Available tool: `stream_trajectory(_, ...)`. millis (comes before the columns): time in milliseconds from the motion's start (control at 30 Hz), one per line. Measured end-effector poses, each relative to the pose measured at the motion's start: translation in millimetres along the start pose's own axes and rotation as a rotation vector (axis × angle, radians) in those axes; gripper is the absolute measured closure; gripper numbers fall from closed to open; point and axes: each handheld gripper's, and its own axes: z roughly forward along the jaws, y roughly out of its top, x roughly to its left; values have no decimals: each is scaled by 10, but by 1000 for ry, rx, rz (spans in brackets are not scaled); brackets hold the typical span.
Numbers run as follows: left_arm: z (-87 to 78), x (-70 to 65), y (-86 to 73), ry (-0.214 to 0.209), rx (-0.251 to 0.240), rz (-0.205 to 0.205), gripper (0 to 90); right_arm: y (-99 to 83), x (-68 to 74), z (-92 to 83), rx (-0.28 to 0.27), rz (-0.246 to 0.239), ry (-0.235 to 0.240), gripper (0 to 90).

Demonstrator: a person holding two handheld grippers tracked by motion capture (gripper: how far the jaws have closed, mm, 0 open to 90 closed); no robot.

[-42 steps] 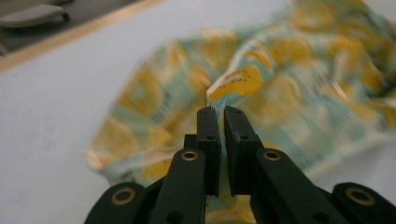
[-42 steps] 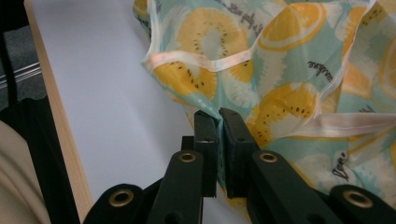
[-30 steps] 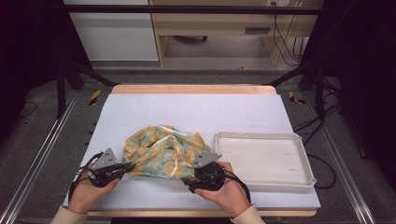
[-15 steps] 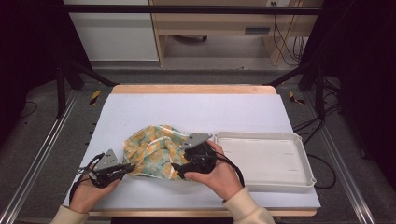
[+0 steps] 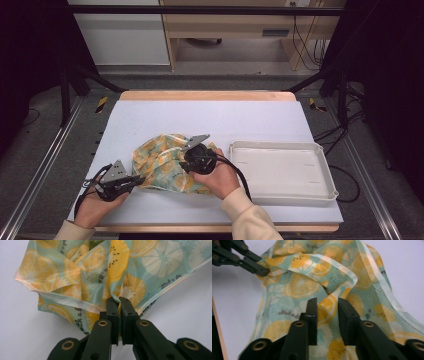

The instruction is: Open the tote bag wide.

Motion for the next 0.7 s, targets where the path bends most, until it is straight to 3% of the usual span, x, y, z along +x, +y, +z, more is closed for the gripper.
stream_trajectory(33, 3, -2, 0, 2, 1, 2, 868, -40, 62, -87, -35, -31, 6, 806)
stream_trajectory(133, 20, -13, 1, 13, 5, 3, 867, -140, 175, -232, -88, -75, 31, 839)
stream_trajectory(233, 25, -14, 2, 29, 11, 8, 867, -248, 261, -312, -96, -106, 63, 851)
stream_trajectory(333, 14, -3, 0, 63, -1, -4, 867, -516, 400, -391, -59, -145, 107, 876)
stream_trajectory(433, 3, 11, -4, 83, -6, -11, 866, -633, 443, -381, -25, -155, 111, 883)
stream_trajectory(533, -25, 33, -15, 109, -4, -18, 870, -812, 462, -334, 34, -154, 98, 890)
stream_trajectory(700, -59, 61, -35, 119, -11, -33, 883, -917, 386, -332, 70, -130, 50, 893)
